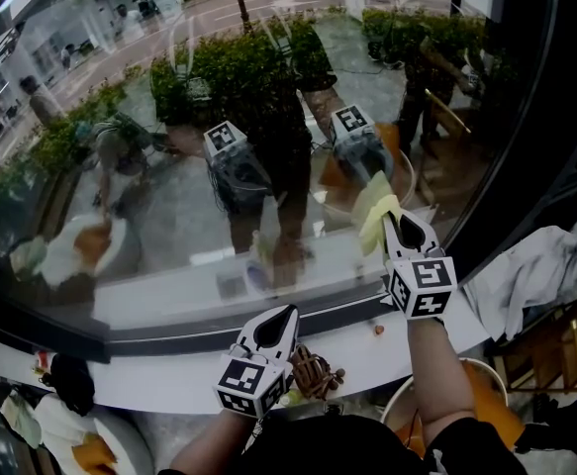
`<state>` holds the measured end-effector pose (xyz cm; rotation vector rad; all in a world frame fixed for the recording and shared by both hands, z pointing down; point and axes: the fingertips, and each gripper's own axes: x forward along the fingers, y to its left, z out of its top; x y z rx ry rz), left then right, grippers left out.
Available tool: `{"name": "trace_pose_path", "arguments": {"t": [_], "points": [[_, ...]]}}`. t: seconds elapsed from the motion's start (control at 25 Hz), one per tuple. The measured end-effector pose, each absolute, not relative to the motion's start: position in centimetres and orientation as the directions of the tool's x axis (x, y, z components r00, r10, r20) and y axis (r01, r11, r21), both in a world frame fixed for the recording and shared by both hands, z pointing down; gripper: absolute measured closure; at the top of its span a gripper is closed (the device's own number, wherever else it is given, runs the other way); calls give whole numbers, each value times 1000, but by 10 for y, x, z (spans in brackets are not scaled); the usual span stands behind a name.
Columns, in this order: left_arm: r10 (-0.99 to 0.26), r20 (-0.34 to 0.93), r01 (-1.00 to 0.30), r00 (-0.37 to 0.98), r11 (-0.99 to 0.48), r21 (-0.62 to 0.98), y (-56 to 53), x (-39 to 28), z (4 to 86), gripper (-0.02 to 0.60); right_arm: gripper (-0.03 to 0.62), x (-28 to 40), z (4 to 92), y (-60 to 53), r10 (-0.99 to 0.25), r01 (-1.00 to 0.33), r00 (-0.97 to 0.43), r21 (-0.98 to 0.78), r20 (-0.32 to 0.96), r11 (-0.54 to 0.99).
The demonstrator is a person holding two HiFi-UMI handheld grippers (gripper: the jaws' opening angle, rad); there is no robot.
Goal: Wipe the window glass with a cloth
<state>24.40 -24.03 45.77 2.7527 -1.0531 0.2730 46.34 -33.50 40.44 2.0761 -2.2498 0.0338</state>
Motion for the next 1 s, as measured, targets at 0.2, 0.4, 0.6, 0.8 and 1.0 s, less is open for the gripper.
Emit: {"name": "trace_pose_path", "arguments": {"t": [0.2,0.4,0.6,0.8,1.0], "points": [[-629,233,-662,741,-743,97,-236,249,459,574,542,464,404,-336,-992,-995,-86,37,94,90],[-614,232,-645,754,-760,83,-231,248,465,574,542,461,396,-325,-992,-995,-97,27,75,99],[-615,227,-643,755,-761,78,-227,249,463,574,542,460,366,-311,-994,-994,-105,22,11,105],[-623,208,-649,754,-755,90,-226,251,448,574,542,460,334,-302,-994,-994,-108,28,-36,107],[-626,190,-648,756,-757,86,-220,252,438,574,542,461,308,-301,-991,-994,-106,41,-81,103]]}}
